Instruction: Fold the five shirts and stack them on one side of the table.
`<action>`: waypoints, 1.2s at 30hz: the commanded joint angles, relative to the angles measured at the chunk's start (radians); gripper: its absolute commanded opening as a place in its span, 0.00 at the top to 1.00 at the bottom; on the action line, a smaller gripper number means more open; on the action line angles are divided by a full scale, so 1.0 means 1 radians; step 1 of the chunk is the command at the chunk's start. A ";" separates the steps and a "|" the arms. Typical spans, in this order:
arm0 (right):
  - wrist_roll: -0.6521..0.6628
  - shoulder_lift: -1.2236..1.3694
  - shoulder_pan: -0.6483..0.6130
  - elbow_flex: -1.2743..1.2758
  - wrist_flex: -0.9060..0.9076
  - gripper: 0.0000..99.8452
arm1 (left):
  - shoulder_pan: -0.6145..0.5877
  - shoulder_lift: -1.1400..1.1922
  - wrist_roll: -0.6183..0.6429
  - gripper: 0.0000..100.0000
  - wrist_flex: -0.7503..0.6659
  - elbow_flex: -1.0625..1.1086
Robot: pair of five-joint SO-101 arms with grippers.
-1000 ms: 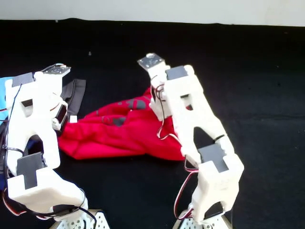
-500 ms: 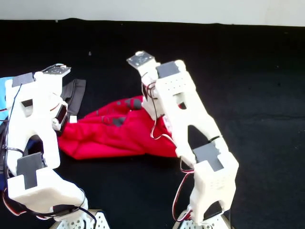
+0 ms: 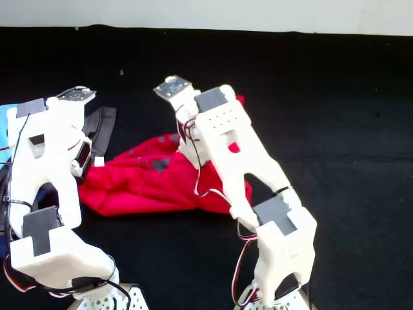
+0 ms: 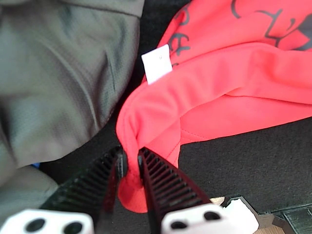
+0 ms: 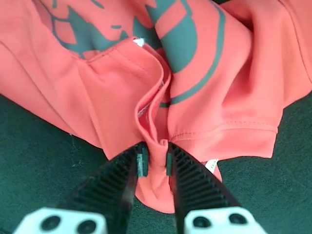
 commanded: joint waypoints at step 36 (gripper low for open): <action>0.011 -0.232 0.584 -1.129 0.064 0.99 | 0.081 -0.532 0.009 0.99 0.143 -0.730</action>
